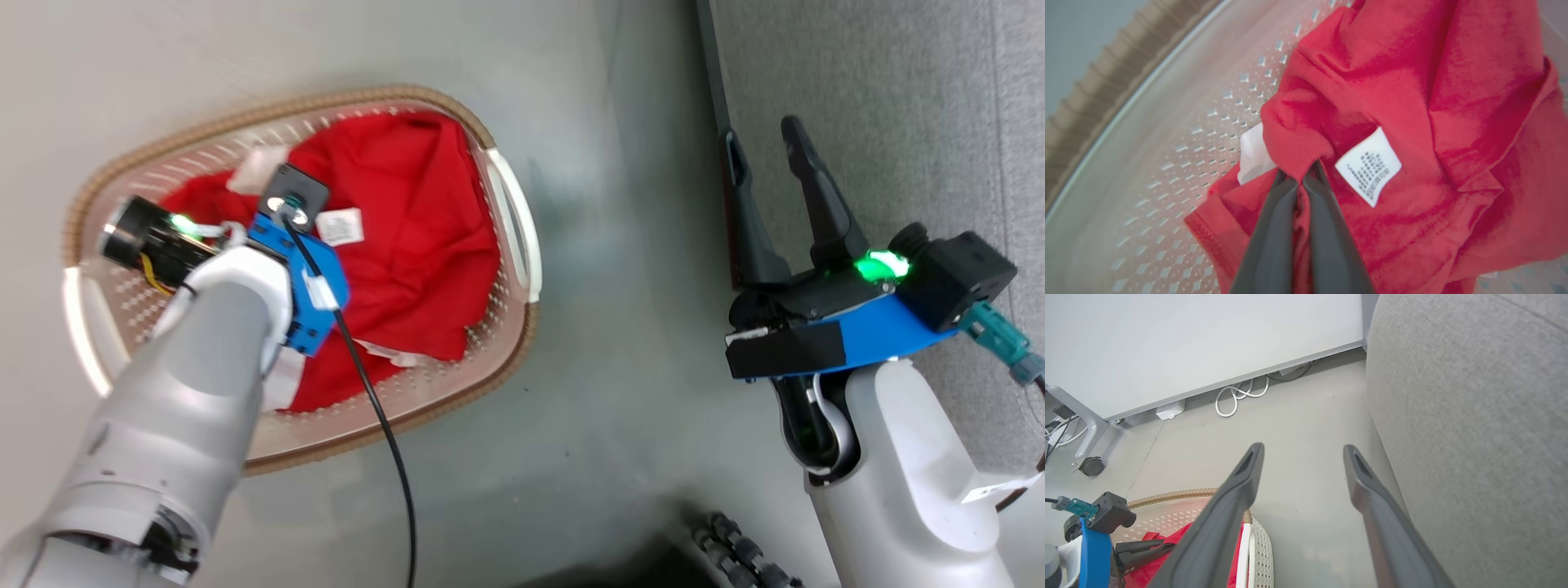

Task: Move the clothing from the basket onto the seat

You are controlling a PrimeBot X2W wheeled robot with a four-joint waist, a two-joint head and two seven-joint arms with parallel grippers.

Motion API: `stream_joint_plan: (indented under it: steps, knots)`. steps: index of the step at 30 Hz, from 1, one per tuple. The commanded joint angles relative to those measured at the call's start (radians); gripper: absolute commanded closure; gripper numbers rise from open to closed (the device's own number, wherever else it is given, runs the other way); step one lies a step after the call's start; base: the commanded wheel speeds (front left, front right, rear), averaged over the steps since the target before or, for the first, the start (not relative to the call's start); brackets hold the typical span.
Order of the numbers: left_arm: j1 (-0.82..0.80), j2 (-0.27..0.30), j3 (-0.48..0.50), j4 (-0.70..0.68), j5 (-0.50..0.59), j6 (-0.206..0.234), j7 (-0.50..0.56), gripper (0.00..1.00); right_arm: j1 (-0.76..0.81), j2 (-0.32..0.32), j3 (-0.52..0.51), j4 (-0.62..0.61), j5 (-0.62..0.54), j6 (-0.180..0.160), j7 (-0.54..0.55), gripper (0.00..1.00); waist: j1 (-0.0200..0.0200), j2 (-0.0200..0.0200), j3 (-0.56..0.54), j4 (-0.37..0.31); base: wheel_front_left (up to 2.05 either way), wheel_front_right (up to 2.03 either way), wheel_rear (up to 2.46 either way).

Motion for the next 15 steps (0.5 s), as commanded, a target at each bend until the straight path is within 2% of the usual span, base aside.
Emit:
stream_joint_plan:
  steps: [1,15]
  knots:
    - [0.014,-0.006,-0.001,-0.001,-0.007,-0.004,-0.015,1.00,0.013,-0.003,-0.003,0.006,-0.006,0.000,-0.004,0.00,0.0000,0.0000,-0.040,0.026,0.00,0.00,0.00]
    - [0.093,-0.089,-0.005,-0.020,-0.075,-0.027,-0.191,1.00,0.093,-0.006,-0.039,0.046,-0.069,0.000,-0.003,0.00,0.0000,0.0000,-0.254,0.113,0.00,0.00,0.00]
